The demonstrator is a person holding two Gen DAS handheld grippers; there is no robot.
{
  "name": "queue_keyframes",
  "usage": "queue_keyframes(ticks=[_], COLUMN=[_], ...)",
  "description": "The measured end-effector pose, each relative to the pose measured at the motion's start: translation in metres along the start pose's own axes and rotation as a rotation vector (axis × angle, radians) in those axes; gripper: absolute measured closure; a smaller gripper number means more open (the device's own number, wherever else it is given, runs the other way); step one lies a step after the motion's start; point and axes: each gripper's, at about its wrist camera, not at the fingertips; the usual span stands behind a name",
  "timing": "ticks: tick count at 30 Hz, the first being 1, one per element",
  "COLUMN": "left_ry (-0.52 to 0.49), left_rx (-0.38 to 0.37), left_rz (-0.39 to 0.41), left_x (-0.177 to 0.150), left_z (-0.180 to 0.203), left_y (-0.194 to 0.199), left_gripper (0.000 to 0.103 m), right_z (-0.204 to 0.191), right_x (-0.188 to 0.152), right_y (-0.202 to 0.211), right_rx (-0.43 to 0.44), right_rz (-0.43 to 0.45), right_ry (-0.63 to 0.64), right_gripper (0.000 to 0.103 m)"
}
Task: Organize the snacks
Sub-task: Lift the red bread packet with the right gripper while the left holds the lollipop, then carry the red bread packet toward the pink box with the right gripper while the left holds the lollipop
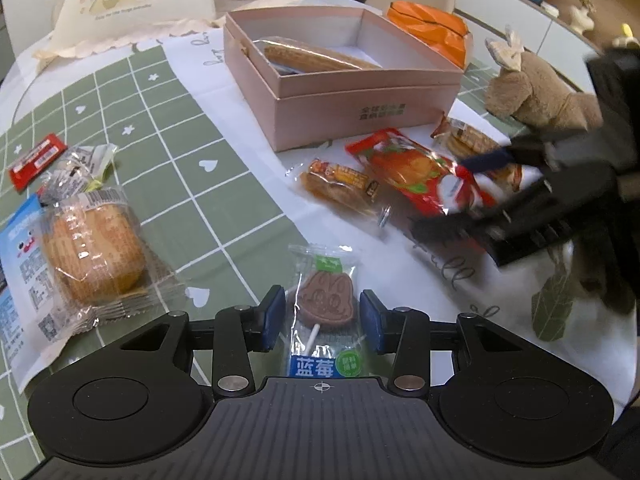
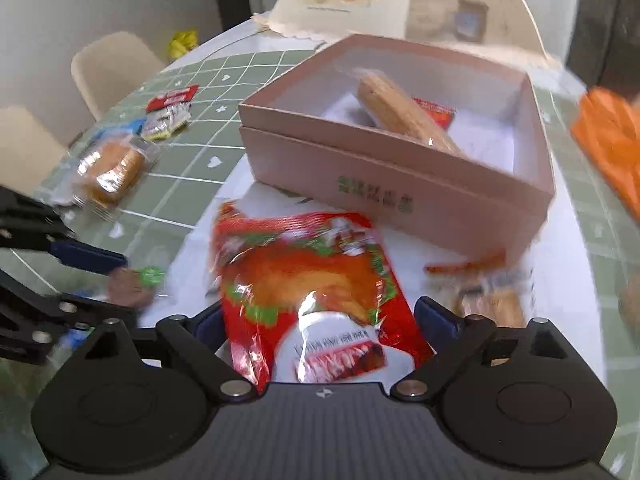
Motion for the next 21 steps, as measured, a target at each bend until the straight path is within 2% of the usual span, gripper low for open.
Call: queue_keyframes(ticks=[2,6,10,15,17,18,19,21], left_ry=[0.020,-0.001,-0.036,-0.070,-0.070,-0.072,-0.075,-0.096], left_rx=[-0.005,0.013,0.040,0.057,0.058,0.059,0.061,0.070], left_rz=[0.004,0.007,-0.001,-0.007,-0.007,-0.007,-0.009,-0.011], left_x=[0.001,0.000,0.001,-0.001,-0.002,-0.002,-0.001,0.000], left_z=[-0.002,0.003,0.009,0.012,0.012,0.012,0.012,0.014], left_y=[0.000,-0.002,-0.006,-0.007,-0.007,-0.007,-0.007,-0.009], left_gripper=[0.058,0.057,0.057,0.057,0.057,0.057,0.057,0.057], right_z=[-0.003,-0.025,-0.031,-0.033,-0.035,-0.034,-0.033,-0.023], right_x=[-0.009,-0.019,-0.007,0.006,0.009,0.008,0.008,0.005], right_y=[0.007,0.008,-0.002,-0.015,-0.011,-0.003,0.004,0.020], right_rx=[0.010,-0.094,-0.112,-0.179,-0.171,-0.176,-0.172,-0.133], right_rz=[0.004,0.011,0.007,0.037,0.023,0.030,0.027,0.013], right_ry=[-0.015,0.062,0.048,0.006,0.026,0.040,0.042,-0.007], right_gripper=[0.008,0.011,0.006,0.008,0.018,0.036,0.045,0.053])
Point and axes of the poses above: each gripper's, at about its wrist camera, not at the fingertips, and y roughly against the way its jaws point, z to its right, x to its top, and after that the axes turned 8 degrees about -x, right-handed
